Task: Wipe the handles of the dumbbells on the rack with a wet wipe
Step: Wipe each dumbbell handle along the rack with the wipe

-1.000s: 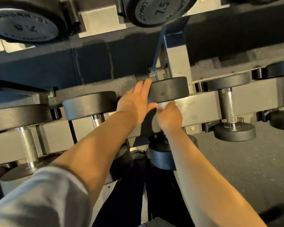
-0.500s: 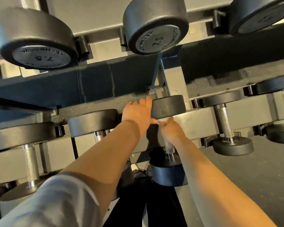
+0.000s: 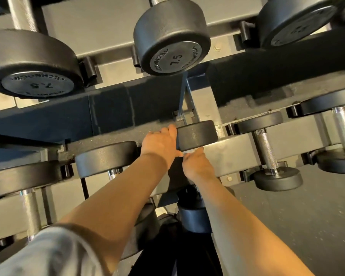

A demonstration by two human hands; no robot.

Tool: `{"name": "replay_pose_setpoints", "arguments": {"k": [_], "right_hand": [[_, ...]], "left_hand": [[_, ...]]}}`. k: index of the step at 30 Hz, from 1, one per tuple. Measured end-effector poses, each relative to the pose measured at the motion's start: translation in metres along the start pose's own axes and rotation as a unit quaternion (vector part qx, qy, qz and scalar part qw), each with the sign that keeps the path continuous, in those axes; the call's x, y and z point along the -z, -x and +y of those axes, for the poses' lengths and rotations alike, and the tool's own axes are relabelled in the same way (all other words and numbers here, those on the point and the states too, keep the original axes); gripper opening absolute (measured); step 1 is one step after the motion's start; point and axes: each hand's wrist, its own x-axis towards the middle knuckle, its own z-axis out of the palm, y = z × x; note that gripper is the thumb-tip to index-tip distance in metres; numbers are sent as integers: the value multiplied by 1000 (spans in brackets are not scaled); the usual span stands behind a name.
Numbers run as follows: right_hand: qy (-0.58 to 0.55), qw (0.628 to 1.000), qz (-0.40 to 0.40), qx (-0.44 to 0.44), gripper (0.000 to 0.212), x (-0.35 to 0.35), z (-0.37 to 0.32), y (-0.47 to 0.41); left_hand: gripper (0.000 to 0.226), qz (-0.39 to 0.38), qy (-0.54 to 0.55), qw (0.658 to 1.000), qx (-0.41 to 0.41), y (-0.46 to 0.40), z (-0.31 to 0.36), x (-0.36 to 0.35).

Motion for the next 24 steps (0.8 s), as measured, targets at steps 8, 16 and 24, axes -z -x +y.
{"name": "replay_pose_setpoints", "arguments": {"k": [8, 16, 24], "right_hand": [[201, 975, -21, 90, 39, 20, 21, 9], [199, 972, -8, 128, 26, 42, 16, 12], [-413, 885, 210, -49, 24, -4, 6, 11]], "left_hand": [[75, -5, 16, 1000, -3, 1, -3, -3], [78, 15, 0, 1000, -16, 2, -6, -5], [82, 2, -11, 1000, -18, -3, -7, -6]]}}
